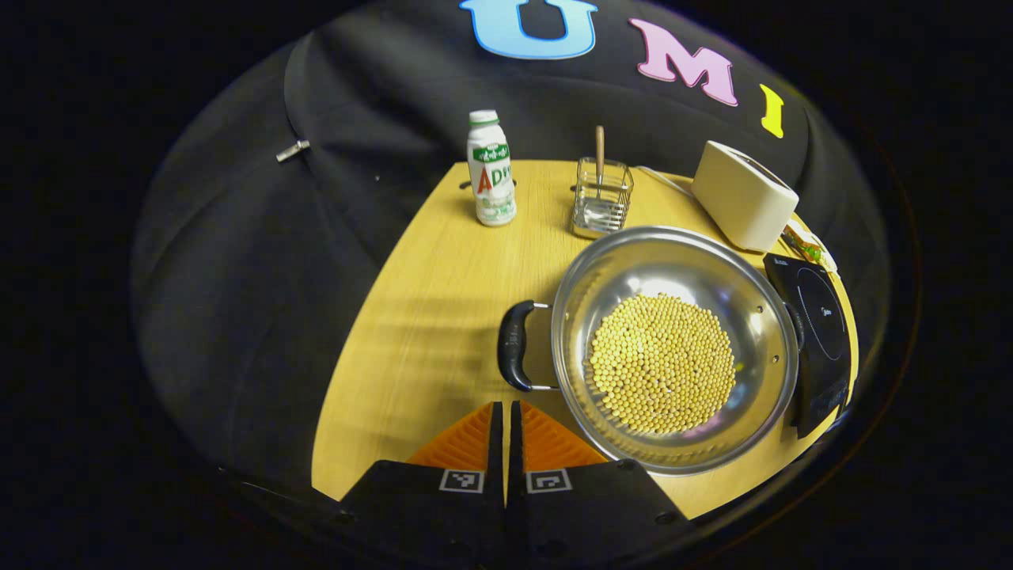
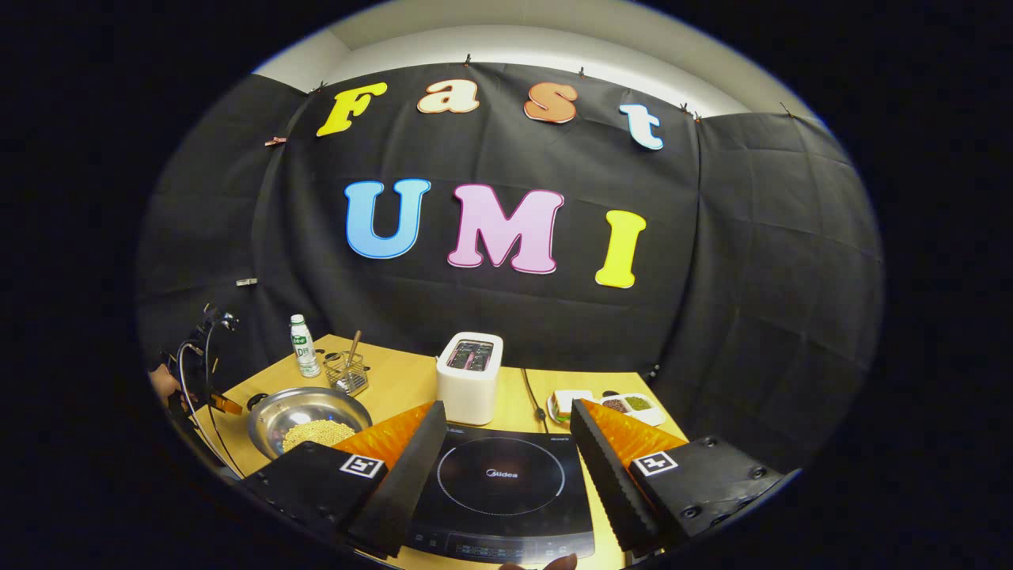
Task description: First push the handle of the pot to place it horizontally, then grasp the pot with both hands and set it on the induction cooktop.
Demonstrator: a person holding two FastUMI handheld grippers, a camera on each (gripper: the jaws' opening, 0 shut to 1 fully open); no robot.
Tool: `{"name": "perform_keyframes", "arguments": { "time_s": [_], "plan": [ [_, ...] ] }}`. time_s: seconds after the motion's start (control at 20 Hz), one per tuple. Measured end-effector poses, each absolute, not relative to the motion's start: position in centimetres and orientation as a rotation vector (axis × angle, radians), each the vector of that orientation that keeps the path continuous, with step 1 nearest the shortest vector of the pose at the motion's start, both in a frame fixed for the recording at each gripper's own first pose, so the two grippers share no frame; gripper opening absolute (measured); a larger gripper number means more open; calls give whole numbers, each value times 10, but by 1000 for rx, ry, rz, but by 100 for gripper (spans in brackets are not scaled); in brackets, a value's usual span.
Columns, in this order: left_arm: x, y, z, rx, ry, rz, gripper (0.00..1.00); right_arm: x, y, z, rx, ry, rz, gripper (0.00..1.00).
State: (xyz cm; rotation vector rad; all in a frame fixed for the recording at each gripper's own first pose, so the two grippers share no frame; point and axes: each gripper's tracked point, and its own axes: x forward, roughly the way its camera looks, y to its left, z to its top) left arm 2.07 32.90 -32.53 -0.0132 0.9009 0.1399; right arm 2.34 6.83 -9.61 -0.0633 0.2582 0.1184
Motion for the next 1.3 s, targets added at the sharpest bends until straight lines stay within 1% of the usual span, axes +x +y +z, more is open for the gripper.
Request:
{"name": "perform_keyframes", "arguments": {
  "time_s": [0.15,0.25,0.35,0.45,0.65,0.9,0.95,1.0,1.1,1.3],
  "plan": [
    [26,335,-297,-19,795,134,5,35,97,-119,-47,309,177,98],
    [37,337,-281,-23,724,111,21,43,118,-140,-22,360,216,98],
    [44,333,-275,4,693,81,59,52,142,-161,9,420,250,98],
    [51,329,-279,12,697,66,98,61,162,-183,26,476,274,98],
    [65,323,-301,-21,750,54,98,76,204,-222,53,592,317,99],
    [82,325,-339,-57,842,36,97,88,234,-271,25,723,333,100],
    [85,325,-344,-56,852,35,95,87,238,-281,26,759,331,100],
    [88,326,-348,-55,863,38,90,86,241,-291,30,793,332,100],
    [93,321,-355,-73,870,22,87,85,248,-309,29,849,330,100],
    [103,319,-369,-72,899,6,85,85,254,-331,24,916,325,100]
  ]
}}
